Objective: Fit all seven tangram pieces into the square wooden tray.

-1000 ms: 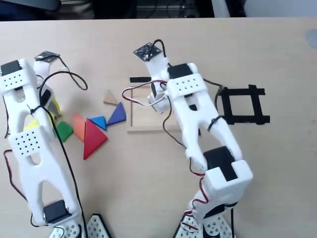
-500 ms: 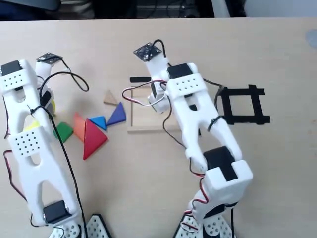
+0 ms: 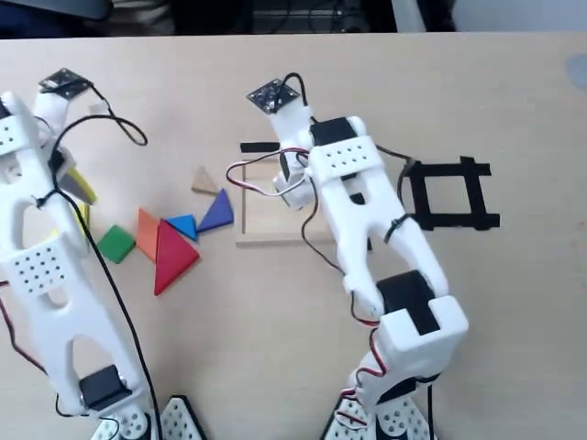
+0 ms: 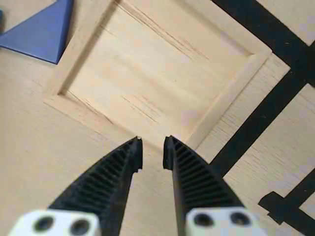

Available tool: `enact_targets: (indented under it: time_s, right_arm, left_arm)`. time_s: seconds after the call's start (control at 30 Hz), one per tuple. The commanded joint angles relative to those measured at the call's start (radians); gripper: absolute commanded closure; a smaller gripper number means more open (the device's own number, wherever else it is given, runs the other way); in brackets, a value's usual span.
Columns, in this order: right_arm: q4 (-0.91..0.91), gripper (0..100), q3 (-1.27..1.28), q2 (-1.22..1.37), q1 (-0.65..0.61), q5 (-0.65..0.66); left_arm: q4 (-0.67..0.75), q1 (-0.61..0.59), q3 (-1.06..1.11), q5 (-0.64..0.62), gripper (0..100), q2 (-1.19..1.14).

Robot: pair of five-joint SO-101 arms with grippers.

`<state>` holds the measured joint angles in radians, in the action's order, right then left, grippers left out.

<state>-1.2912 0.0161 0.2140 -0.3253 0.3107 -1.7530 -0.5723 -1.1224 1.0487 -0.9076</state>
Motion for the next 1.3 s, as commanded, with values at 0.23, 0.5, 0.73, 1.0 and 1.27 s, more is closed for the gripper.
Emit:
enact_targets:
  time_s: [0.23,0.5,0.73,1.0,1.27]
  right_arm:
    - [-0.008,91.0,-0.004,-0.062,-0.011,0.003]
    - [-0.008,91.0,-0.004,-0.062,-0.011,-0.038]
    - [-0.002,91.0,-0.008,-0.062,-0.011,-0.038]
    - [0.000,91.0,-0.010,-0.062,-0.011,-0.037]
    - [0.000,91.0,-0.007,-0.062,-0.011,-0.035]
  left_arm:
    - [0.063,-0.160,0.506,0.537,66,0.443]
    - [0.241,-0.139,0.624,0.635,63,0.379]
    - [0.396,-0.124,0.613,0.601,63,0.213]
    - [0.318,-0.048,0.613,0.443,63,0.178]
    - [0.301,-0.048,0.622,0.433,64,0.169]
